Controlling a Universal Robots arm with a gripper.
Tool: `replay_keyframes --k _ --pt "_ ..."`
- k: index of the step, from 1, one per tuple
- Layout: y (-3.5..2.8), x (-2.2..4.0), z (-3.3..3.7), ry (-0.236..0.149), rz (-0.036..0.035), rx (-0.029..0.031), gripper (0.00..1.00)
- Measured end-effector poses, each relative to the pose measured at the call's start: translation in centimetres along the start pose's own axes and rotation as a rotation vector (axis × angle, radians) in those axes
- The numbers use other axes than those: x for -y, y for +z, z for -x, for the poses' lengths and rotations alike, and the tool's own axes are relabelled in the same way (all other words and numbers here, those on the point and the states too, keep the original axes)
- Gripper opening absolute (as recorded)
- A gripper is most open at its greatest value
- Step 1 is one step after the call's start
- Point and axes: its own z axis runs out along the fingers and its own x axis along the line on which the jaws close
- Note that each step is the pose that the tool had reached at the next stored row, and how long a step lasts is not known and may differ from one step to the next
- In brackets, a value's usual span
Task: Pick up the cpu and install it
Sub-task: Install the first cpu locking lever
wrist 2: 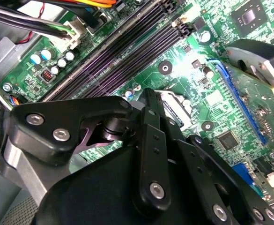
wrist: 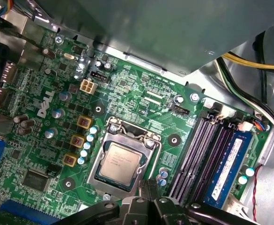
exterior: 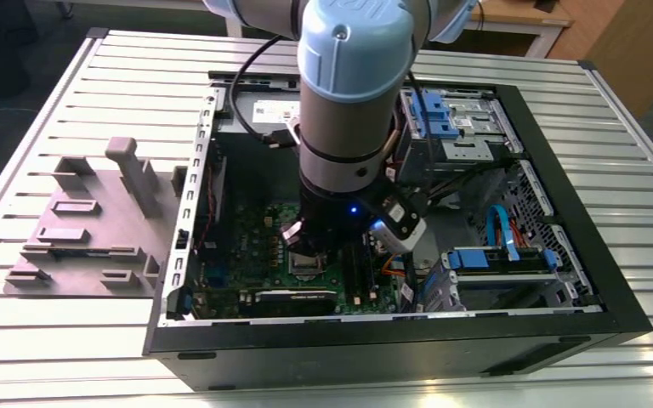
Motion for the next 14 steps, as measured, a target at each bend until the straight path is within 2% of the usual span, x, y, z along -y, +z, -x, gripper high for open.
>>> replay_keyframes --k 9,11,14 --pt "0.08 0.36 -0.47 0.000 -0.0037 0.0076 0.10" --pt "0.18 0.38 -0.49 0.000 -0.0055 0.0118 0.10" --pt "0.37 0.35 -0.56 0.001 -0.0136 0.0251 0.10"
